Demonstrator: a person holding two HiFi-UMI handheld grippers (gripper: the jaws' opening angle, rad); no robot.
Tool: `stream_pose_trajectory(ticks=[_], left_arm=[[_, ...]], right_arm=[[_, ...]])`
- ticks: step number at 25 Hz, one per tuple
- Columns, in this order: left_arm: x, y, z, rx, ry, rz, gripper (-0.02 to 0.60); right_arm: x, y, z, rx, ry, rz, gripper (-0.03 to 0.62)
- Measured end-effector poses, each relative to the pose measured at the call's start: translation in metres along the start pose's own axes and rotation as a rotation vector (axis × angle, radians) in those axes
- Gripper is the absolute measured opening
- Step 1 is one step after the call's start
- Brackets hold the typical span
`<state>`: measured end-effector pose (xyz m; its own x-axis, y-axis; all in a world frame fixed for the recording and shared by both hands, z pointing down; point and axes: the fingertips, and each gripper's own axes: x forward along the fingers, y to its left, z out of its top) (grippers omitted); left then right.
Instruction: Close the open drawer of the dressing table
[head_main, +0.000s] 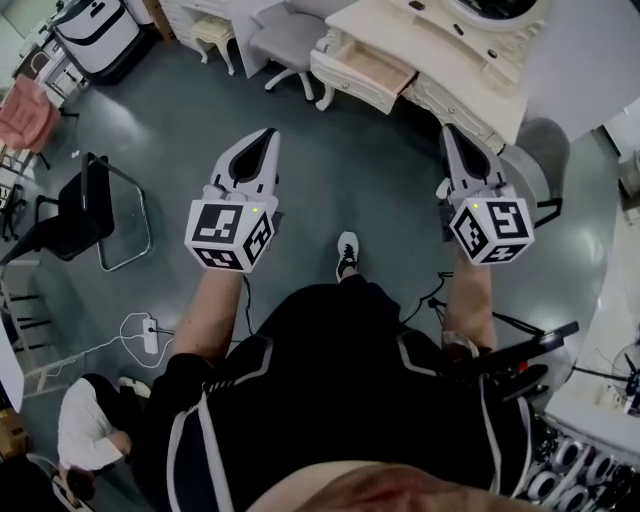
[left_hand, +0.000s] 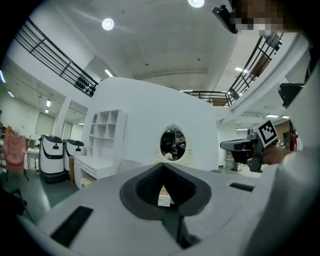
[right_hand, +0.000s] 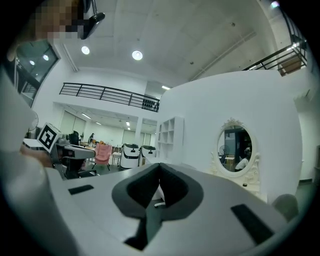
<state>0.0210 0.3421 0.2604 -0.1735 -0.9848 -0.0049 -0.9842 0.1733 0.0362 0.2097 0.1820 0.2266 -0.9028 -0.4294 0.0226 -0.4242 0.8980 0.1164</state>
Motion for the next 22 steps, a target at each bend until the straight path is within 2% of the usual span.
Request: stream_pose_trajectory(ticks=[5,11,17,22], left_arm=[[0.034,0.017,0.007,0.015,0.000,0.026,0.005],[0.092,0.030,0.009,-0.004,0.008,0.018,0.005],[0.143,0.031,0.012,0.001,0.013,0.001,0.005],[0.201,0.024,0.010,0.004,0.028,-0.008,0.005]], right_arm=[[0.039,-0.022,0.001,0.004,-0.024,0.020,0.005],[0.082,-0.064,0.001,0.025,-0.036,0.011,0.005],[0.111,-0.098,-0.003,0.030,-0.023,0.005,0.005],[0.137,-0.145,-0.011,0.037,-0.016,-0.004,0.005]])
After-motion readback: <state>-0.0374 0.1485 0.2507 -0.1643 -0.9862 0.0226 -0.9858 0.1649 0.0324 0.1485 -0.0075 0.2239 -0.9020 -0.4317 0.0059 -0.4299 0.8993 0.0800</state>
